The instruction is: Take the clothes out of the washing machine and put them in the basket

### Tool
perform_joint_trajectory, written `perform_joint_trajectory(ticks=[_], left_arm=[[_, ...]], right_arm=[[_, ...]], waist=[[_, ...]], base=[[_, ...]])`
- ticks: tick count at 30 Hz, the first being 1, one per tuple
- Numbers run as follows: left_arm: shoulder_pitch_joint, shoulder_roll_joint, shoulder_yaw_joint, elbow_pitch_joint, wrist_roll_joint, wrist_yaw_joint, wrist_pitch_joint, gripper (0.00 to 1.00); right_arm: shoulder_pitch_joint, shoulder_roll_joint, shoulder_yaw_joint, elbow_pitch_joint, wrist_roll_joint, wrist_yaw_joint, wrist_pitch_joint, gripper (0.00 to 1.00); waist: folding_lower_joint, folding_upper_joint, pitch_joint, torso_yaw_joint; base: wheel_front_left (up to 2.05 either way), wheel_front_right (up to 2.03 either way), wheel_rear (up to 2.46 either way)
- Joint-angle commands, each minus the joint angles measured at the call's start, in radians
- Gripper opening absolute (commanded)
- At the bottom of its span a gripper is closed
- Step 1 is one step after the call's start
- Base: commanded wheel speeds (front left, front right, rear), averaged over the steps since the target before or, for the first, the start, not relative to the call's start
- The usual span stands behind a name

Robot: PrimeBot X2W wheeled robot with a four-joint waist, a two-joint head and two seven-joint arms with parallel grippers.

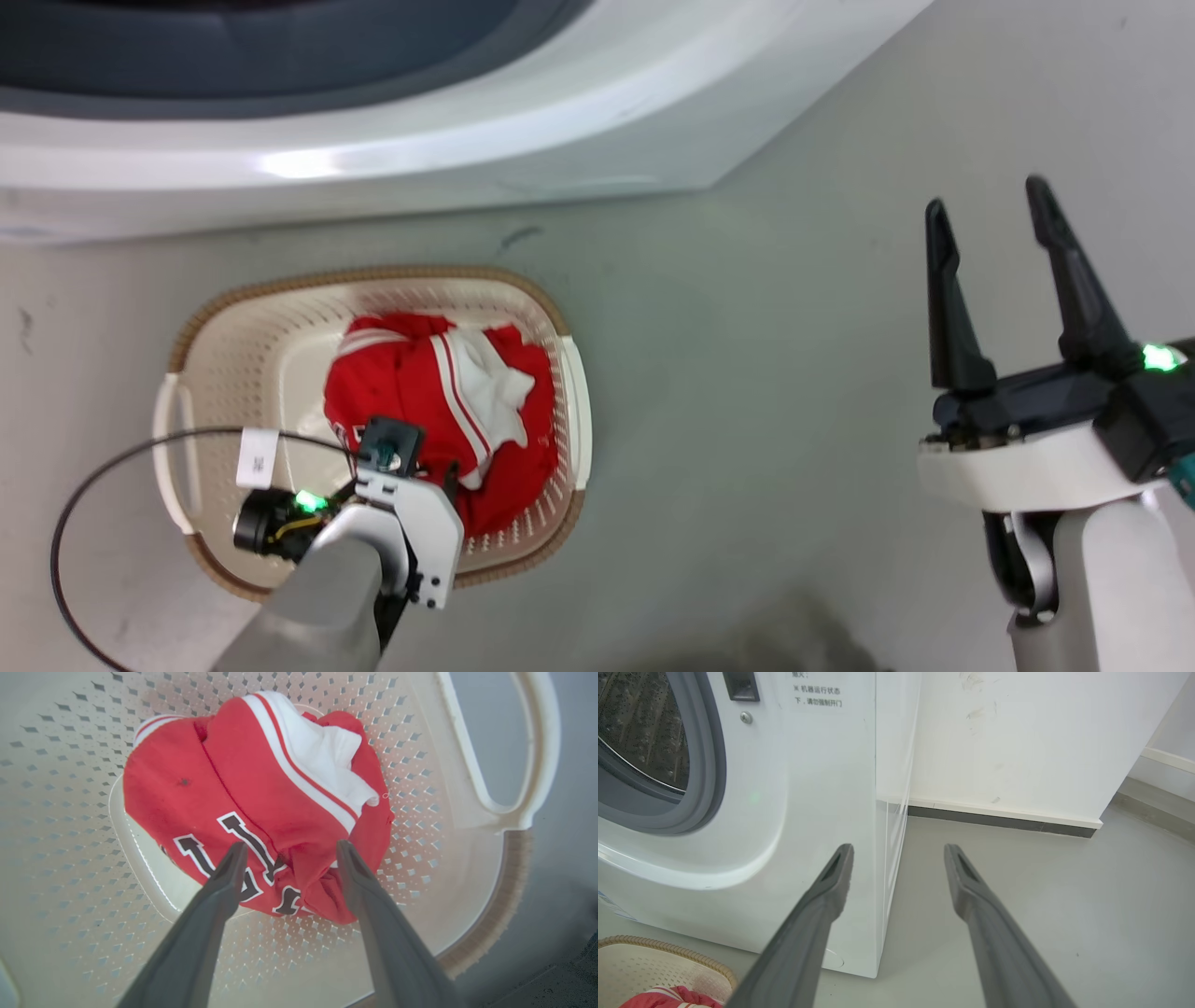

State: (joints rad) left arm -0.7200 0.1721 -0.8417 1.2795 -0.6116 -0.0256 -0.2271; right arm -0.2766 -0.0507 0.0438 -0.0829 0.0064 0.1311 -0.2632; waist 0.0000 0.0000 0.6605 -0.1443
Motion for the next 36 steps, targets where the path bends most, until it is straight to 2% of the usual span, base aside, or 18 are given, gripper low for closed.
perform_joint_trajectory(ticks=[1,6,12,18,25,36], left_arm=[[0.024,-0.006,0.010,-0.002,-0.009,0.010,-0.018,1.00],[0.079,-0.004,0.038,-0.063,-0.012,0.036,-0.039,1.00],[0.179,0.045,0.159,-0.325,0.045,0.116,-0.038,1.00],[0.325,0.058,0.319,-0.572,0.154,0.177,-0.038,1.00],[0.493,0.030,0.505,-0.814,0.289,0.211,-0.038,1.00],[0.671,-0.042,0.699,-1.072,0.450,0.206,-0.038,1.00]], right_arm=[[0.021,0.001,0.003,0.007,-0.005,-0.001,-0.002,1.00],[0.076,0.001,0.008,0.025,-0.014,-0.001,-0.002,1.00],[0.131,0.001,0.015,0.035,-0.025,-0.001,-0.002,1.00],[0.180,0.001,0.025,0.044,-0.026,-0.001,-0.002,1.00],[0.231,0.001,0.033,0.040,-0.024,-0.001,-0.002,1.00],[0.298,0.001,0.019,0.027,-0.008,-0.001,-0.002,1.00]], waist=[[0.0000,0.0000,-0.075,0.015],[0.0000,0.0000,-0.178,0.037],[0.0000,0.0000,-0.278,0.071],[0.0000,0.0000,-0.374,0.097],[0.0000,0.0000,-0.470,0.123],[0.0000,0.0000,-0.576,0.146]], base=[[0.00,0.00,0.00],[0.00,0.00,0.00],[0.00,0.00,0.00],[0.00,0.00,0.00],[0.00,0.00,0.00],[0.00,0.00,0.00]])
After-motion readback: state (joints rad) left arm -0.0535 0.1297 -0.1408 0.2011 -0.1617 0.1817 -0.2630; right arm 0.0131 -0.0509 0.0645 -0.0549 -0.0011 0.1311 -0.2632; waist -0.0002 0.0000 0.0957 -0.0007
